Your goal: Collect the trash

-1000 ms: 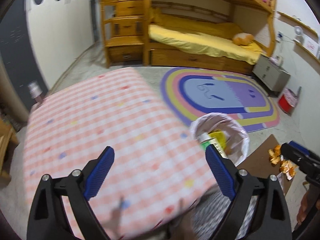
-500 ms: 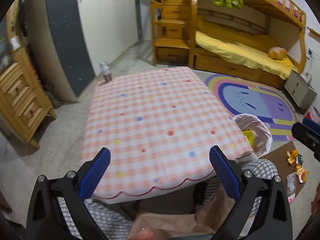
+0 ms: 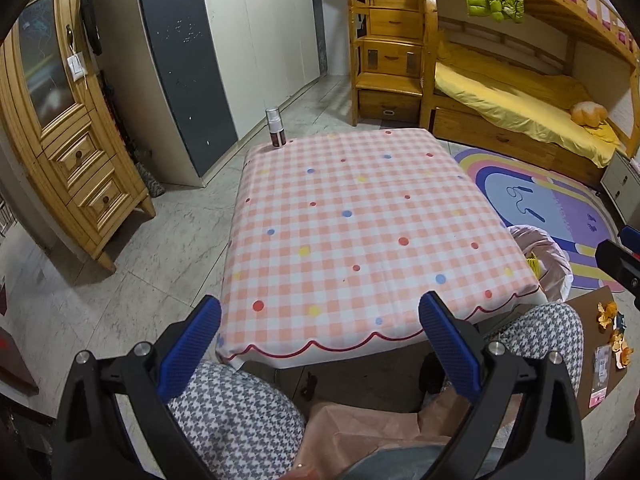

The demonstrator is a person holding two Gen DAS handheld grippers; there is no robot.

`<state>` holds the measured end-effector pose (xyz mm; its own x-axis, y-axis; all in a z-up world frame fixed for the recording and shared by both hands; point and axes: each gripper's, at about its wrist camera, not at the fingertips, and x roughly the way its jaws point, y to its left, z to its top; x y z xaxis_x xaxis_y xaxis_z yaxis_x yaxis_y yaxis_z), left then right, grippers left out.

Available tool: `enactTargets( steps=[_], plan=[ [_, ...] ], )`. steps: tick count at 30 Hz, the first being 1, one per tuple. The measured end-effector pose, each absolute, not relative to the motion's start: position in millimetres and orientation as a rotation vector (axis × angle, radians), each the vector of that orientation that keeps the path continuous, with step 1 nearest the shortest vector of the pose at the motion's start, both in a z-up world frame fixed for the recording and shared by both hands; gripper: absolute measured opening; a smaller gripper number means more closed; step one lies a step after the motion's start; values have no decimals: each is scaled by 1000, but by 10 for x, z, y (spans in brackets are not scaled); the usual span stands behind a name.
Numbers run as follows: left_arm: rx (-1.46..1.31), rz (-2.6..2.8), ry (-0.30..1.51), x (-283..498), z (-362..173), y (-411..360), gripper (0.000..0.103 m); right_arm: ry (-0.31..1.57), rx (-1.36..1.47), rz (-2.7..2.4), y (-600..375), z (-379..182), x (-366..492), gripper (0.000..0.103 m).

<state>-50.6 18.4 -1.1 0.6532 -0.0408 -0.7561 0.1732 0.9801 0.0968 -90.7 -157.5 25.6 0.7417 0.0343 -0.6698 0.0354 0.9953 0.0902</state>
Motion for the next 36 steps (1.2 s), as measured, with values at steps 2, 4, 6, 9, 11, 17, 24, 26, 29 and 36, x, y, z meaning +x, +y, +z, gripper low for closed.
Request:
enactTargets(
  steps=[2, 4, 6, 9, 11, 17, 24, 26, 29, 36],
  plan=[
    [163, -123, 855, -500, -23, 193, 96, 740, 101, -3, -1563, 238, -911, 93],
    [160, -125, 857, -499, -29, 207, 96, 740, 98, -3, -1558, 234, -923, 93],
    [157, -127, 857, -503, -35, 211, 96, 738, 96, -7, -1560, 231, -926, 93],
    [153, -133, 862, -498, -45, 213, 96, 740, 98, -11, -1561, 220, -922, 93],
    [151, -133, 865, -492, -53, 211, 96, 742, 98, -12, -1567, 216, -920, 93],
    [150, -132, 868, -470, -56, 219, 96, 744, 96, -12, -1554, 207, -904, 93],
    [154, -129, 867, -462, -62, 207, 96, 747, 101, -10, -1560, 194, -908, 93],
    [153, -128, 866, -462, -60, 208, 96, 749, 103, -9, -1566, 188, -898, 93],
    [152, -129, 868, -461, -62, 206, 96, 750, 104, -10, -1572, 188, -890, 93],
    [147, -134, 876, -450, -75, 199, 96, 752, 108, -14, -1601, 175, -866, 93]
  ],
)
